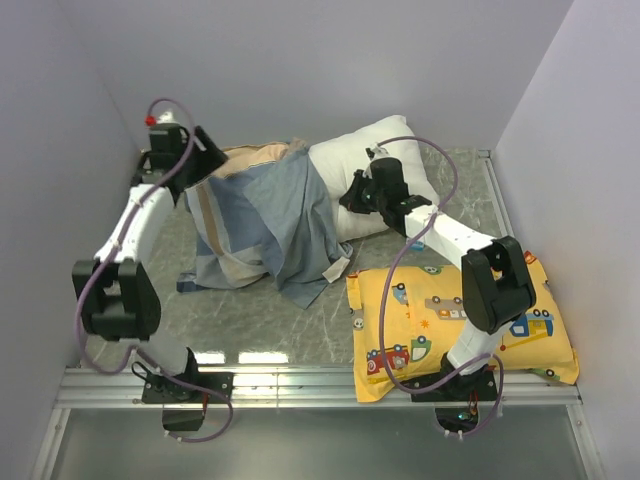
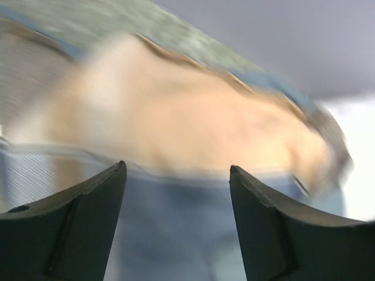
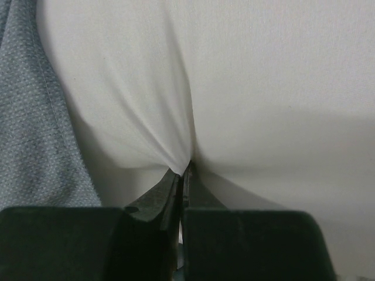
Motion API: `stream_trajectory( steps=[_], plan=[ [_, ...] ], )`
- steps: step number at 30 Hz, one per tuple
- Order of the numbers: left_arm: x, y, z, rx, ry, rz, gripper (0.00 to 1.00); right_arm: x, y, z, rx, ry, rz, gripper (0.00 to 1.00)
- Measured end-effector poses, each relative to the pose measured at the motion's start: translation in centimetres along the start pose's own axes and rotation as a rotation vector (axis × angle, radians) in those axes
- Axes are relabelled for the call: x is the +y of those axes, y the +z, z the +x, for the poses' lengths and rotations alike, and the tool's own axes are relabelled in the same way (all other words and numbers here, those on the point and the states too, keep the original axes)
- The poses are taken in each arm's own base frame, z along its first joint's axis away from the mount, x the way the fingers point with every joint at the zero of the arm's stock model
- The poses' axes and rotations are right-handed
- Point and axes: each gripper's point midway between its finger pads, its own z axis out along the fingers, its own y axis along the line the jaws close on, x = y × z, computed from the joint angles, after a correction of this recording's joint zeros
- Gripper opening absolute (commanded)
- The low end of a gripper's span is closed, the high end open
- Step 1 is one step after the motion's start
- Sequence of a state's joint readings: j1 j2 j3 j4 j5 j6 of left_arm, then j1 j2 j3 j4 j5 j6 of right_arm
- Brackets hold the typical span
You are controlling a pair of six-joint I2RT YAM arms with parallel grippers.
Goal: Remove the pillowcase from the pillow
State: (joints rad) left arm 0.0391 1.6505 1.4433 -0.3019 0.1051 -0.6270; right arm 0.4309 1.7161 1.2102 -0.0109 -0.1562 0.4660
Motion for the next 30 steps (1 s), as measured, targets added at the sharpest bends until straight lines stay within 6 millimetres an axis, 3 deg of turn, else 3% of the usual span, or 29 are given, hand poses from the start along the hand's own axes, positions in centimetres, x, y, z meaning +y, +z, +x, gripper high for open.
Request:
stream_trajectory(
  steps=[3, 6, 10, 12, 14, 17, 19, 22, 25, 26, 28, 30],
  plan=[
    [-5.1, -4.3, 3.3, -0.006, 0.092, 0.083, 0.77, 0.2, -0.4, -0.1, -0.003, -0.011, 0.010, 0.07],
    [-7.9, -9.0, 6.4, -0.030, 0.146, 0.162, 0.79, 0.3, -1.1, -0.3, -0.007, -0.020, 0.018, 0.18],
    [-8.4, -13.3, 11.8, -0.007, 0.185, 0.215, 0.79, 0.5, -2.1, -0.6, -0.011, -0.030, 0.030, 0.45],
    [-8.0, -14.0, 15.1, 0.033, 0.203, 0.219, 0.80, 0.3, -2.8, -0.7, -0.011, -0.031, 0.048, 0.60],
    [-6.9, -13.8, 18.7, 0.091, 0.229, 0.196, 0.79, 0.0, -3.5, -0.6, -0.009, -0.040, 0.072, 0.69],
    [-4.3, -12.2, 22.1, 0.153, 0.246, 0.103, 0.80, -0.4, -5.0, -0.3, -0.019, -0.046, 0.101, 0.75],
    [-2.7, -10.9, 23.2, 0.169, 0.250, 0.033, 0.79, -0.9, -5.7, 0.3, -0.020, -0.046, 0.118, 0.76],
    [-0.9, -9.1, 24.1, 0.160, 0.243, -0.073, 0.69, -1.8, -6.0, 2.0, 0.005, -0.041, 0.133, 0.78],
    [0.3, -7.8, 24.5, 0.146, 0.237, -0.145, 0.49, -2.6, -5.1, 4.5, 0.051, -0.022, 0.135, 0.78],
    [0.5, -7.5, 24.5, 0.138, 0.236, -0.160, 0.26, -2.8, -4.6, 5.3, 0.069, -0.015, 0.132, 0.78],
    [0.7, -7.0, 24.2, 0.117, 0.228, -0.189, 0.04, -2.9, -3.3, 6.1, 0.084, 0.004, 0.117, 0.74],
    [0.7, -6.7, 23.8, 0.099, 0.230, -0.208, 0.00, -2.9, -1.8, 6.5, 0.081, 0.023, 0.100, 0.62]
  ],
)
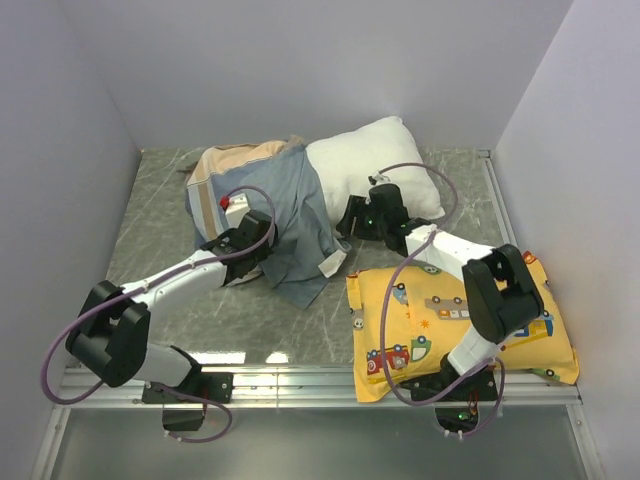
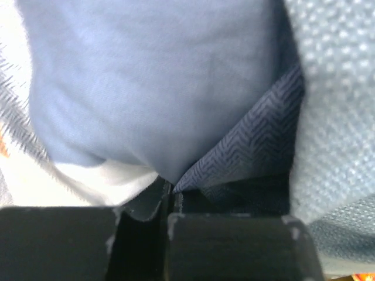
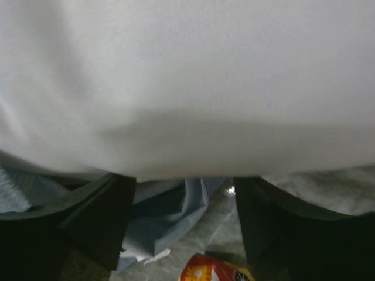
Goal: Remove the pillowcase from the pillow
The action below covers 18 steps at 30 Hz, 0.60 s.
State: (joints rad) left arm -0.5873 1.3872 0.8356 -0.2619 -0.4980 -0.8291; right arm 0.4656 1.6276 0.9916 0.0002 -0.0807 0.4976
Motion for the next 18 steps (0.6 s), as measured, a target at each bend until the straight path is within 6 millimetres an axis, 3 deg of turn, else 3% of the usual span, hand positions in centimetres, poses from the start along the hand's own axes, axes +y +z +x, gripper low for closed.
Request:
stream_trajectory(
  steps=[1, 2, 4, 7, 10, 12, 18],
  plan=[
    [0.1, 0.1, -0.3, -0.009, -0.001, -0.009, 0.01, 0.2, 0.6, 0.0, -0.003, 0.009, -0.012, 0.38],
    [0.3, 0.1, -0.7, -0.016, -0.001, -0.020, 0.00, 0.3, 1.0, -0.1, -0.011, 0.009, -0.021, 0.22],
    [0.4, -0.2, -2.0, -0.038, 0.000, -0.034, 0.00, 0.5, 1.2, -0.5, -0.030, 0.021, -0.028, 0.00],
    [0.2, -1.7, -4.8, -0.086, 0.010, -0.028, 0.01, 1.0, 0.7, -1.9, -0.079, 0.022, -0.035, 0.00],
    [-1.3, -4.5, -9.0, -0.159, 0.024, 0.024, 0.00, 2.1, -1.4, -4.0, -0.142, -0.003, -0.042, 0.00],
    [-2.4, -7.1, -12.2, -0.217, 0.038, 0.071, 0.01, 3.3, -3.6, -6.4, -0.197, -0.022, -0.057, 0.00],
    [-4.9, -15.3, -20.2, -0.354, 0.052, 0.205, 0.00, 8.6, -13.7, -13.8, -0.381, -0.084, -0.155, 0.00]
  ],
)
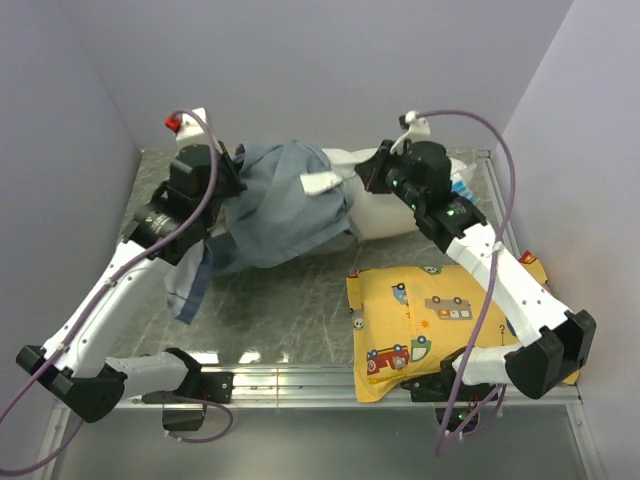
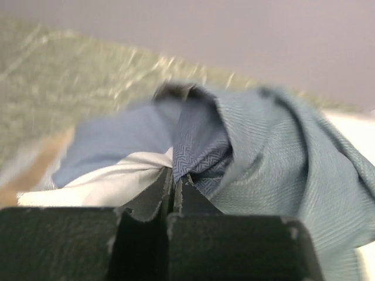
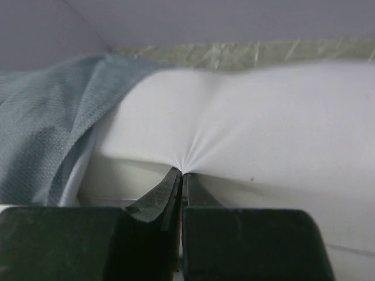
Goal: Remove the pillowcase from the pillow
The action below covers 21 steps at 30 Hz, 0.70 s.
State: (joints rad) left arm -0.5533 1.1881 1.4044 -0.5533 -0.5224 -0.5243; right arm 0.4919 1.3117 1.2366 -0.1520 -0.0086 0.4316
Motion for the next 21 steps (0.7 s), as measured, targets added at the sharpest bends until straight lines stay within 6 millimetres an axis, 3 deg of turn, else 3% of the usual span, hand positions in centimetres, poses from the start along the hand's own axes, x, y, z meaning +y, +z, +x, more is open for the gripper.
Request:
stream_trajectory(
  steps=[2, 4, 7, 10, 14, 16, 17, 19, 21],
  plan=[
    [-0.9, -1.1, -2.7, -0.043, -0.009, 0.036, 0.01, 1.7, -1.0, -3.1, -0.032, -0.019, -0.023, 0.00],
    [-1.2, -1.4, -4.5, -0.058, -0.018, 0.060, 0.01, 2.6, -1.0, -4.9, -0.047, -0.031, -0.035, 0.00],
    [0.2, 0.8, -5.5, -0.036, -0.051, 0.064, 0.00, 3.3, 1.4, -4.9, -0.012, -0.038, -0.054, 0.00],
    [3.2, 5.6, -2.7, 0.068, -0.089, 0.027, 0.00, 2.2, 6.2, -0.9, 0.096, -0.035, -0.046, 0.00],
    [7.4, 12.5, 5.7, 0.290, -0.145, -0.048, 0.03, -1.5, 12.9, 8.2, 0.297, -0.015, 0.007, 0.00],
    [8.4, 15.5, 7.8, 0.326, -0.174, -0.052, 0.21, -2.2, 15.5, 9.8, 0.313, -0.009, 0.006, 0.00],
    [8.7, 16.4, 8.0, 0.328, -0.183, -0.052, 0.44, -2.5, 16.5, 10.0, 0.307, -0.007, 0.005, 0.00],
    [8.7, 17.1, 7.5, 0.318, -0.199, -0.040, 0.69, -2.5, 17.3, 9.6, 0.291, -0.002, -0.005, 0.00],
    [7.6, 16.8, 5.2, 0.278, -0.201, -0.007, 0.76, -2.5, 17.4, 9.2, 0.284, 0.006, -0.007, 0.00]
  ],
)
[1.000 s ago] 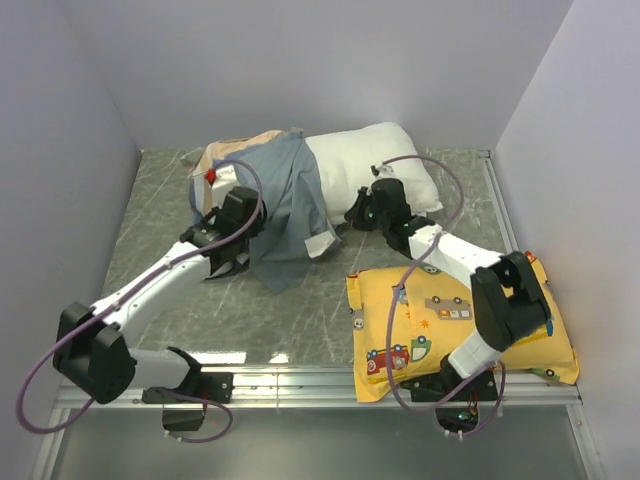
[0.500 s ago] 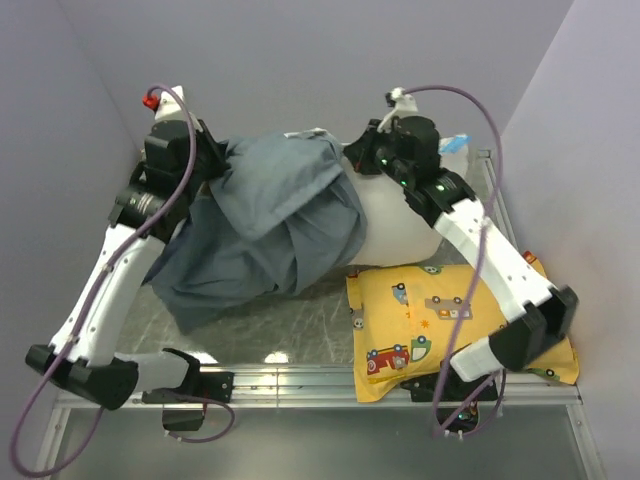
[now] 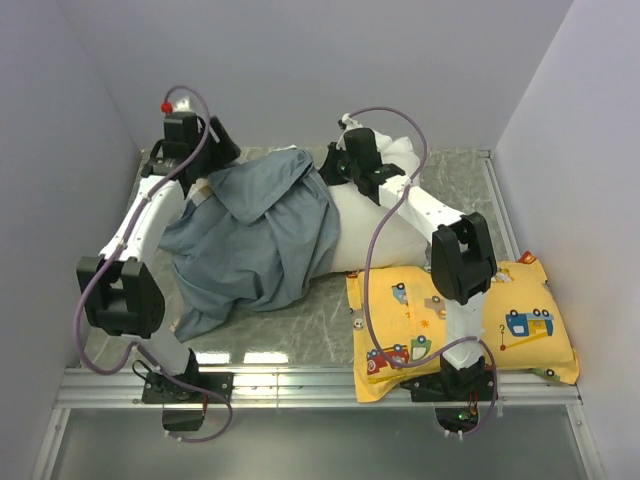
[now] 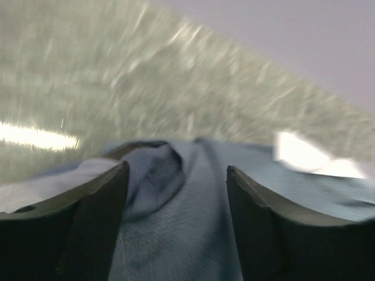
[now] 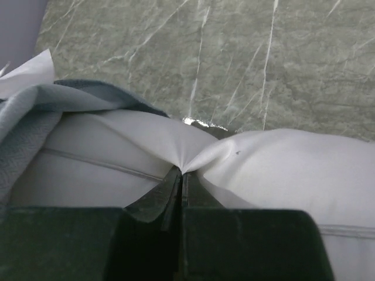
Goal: Remove the pillowcase from the pillow
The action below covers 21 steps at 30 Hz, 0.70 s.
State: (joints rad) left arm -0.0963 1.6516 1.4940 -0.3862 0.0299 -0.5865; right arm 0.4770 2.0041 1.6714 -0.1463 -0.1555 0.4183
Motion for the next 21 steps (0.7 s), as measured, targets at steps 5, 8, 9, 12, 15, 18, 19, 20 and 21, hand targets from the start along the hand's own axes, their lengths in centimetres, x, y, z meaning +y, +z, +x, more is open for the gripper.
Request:
stream_trajectory(
  steps=[5, 8, 9, 12, 15, 18, 19, 20, 21],
  plan=[
    [-5.8, -6.1, -6.4, -0.200, 0.058, 0.107, 0.82, -0.4, -0.1, -0.3, -0.006, 0.012, 0.013, 0.00],
    [-9.5, -11.3, -6.7, -0.294, 0.101, 0.144, 0.82, -0.8, -0.1, -0.4, -0.004, 0.021, 0.020, 0.00],
    [-10.7, -12.6, -6.1, -0.308, 0.114, 0.159, 0.82, -0.9, -0.1, -0.4, -0.003, 0.023, 0.022, 0.00],
    [-13.2, -15.0, -1.2, -0.281, 0.164, 0.204, 0.81, -1.0, -0.2, -0.4, -0.002, 0.029, 0.025, 0.00],
    [-11.3, -13.7, 5.3, -0.157, 0.217, 0.150, 0.89, -1.3, -0.2, -0.4, -0.002, 0.033, 0.029, 0.00],
    [-7.9, -11.2, 11.3, -0.032, 0.264, 0.056, 0.99, -1.9, -0.4, -0.4, -0.002, 0.049, 0.033, 0.00],
    [-7.1, -10.7, 13.0, 0.003, 0.277, 0.037, 0.99, -2.1, -0.6, -0.5, -0.003, 0.056, 0.034, 0.00],
    [-6.7, -10.4, 14.4, 0.030, 0.288, 0.029, 0.99, -2.4, -0.7, -0.6, -0.004, 0.061, 0.036, 0.00],
    [-6.6, -10.3, 15.1, 0.045, 0.296, 0.029, 0.99, -2.7, -0.7, -0.7, -0.006, 0.066, 0.038, 0.00]
  ],
)
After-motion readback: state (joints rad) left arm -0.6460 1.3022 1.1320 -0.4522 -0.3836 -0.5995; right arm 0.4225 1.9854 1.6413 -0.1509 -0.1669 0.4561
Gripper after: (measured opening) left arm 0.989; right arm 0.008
